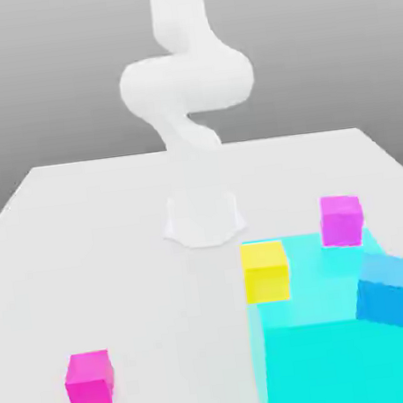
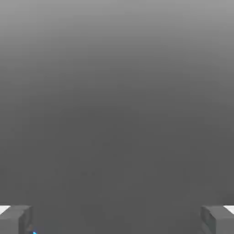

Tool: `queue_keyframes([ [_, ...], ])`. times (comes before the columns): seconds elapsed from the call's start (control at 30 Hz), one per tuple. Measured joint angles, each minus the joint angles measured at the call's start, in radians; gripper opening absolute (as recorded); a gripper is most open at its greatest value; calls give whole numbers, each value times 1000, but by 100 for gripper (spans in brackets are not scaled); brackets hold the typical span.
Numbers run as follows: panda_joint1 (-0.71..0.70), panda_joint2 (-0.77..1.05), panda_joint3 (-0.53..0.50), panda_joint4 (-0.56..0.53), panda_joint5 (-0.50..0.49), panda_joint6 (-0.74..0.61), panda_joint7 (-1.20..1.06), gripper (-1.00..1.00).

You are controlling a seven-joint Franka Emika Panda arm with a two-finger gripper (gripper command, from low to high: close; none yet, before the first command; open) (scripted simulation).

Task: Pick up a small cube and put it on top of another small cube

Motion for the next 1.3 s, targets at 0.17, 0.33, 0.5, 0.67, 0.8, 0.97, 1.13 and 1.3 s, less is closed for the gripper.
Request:
queue_keyframes([
  [0.17,-5,186,-71,-48,-6,83,-89,0],
  [0.33,-14,365,-142,-94,6,164,-188,0],
  [0.5,-28,547,-207,-140,39,245,-300,0],
  [0.67,-83,732,-240,-186,93,323,-429,0],
  [0.8,-135,880,-230,-220,133,389,-528,0],
  [0.97,-209,1062,-147,-197,228,521,-614,0],
  [1.13,-224,1089,-130,-191,240,542,-624,-100],
  [1.3,-205,1037,-156,-202,209,502,-600,-100],
])
